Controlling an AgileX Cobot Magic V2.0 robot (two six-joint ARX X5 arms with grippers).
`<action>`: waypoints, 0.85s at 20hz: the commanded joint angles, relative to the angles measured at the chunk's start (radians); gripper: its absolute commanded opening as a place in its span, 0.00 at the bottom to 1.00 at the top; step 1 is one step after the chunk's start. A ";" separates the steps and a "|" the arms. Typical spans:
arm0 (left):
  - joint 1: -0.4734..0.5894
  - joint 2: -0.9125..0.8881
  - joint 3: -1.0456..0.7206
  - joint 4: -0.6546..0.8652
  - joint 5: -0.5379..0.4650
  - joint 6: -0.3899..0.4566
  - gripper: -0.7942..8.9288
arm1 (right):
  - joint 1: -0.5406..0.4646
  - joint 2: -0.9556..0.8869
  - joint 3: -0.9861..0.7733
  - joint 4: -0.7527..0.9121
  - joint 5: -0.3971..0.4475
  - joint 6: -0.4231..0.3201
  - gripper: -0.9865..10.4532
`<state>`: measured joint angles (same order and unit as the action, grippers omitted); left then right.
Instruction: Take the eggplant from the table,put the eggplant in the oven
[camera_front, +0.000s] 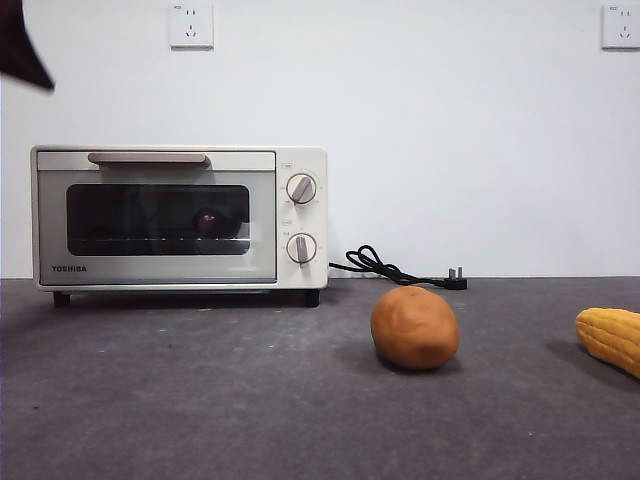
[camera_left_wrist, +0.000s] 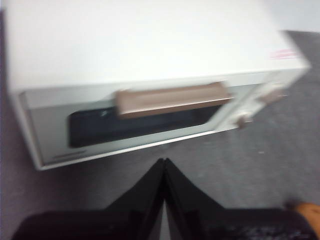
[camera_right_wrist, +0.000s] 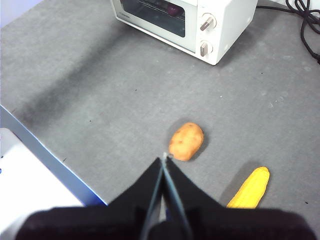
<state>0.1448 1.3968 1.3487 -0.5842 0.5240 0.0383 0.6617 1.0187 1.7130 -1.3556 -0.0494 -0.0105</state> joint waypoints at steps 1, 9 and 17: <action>-0.039 -0.100 -0.002 -0.045 -0.002 0.017 0.07 | 0.000 0.000 -0.005 -0.025 0.006 0.009 0.09; -0.137 -0.380 -0.002 -0.257 -0.039 0.014 0.07 | 0.000 0.000 -0.005 -0.025 0.006 0.009 0.09; -0.144 -0.539 -0.002 -0.440 -0.039 0.014 0.07 | 0.000 0.000 -0.005 -0.025 0.006 0.009 0.09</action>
<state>0.0036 0.8585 1.3487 -1.0271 0.4847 0.0437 0.6617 1.0191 1.7130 -1.3556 -0.0479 -0.0105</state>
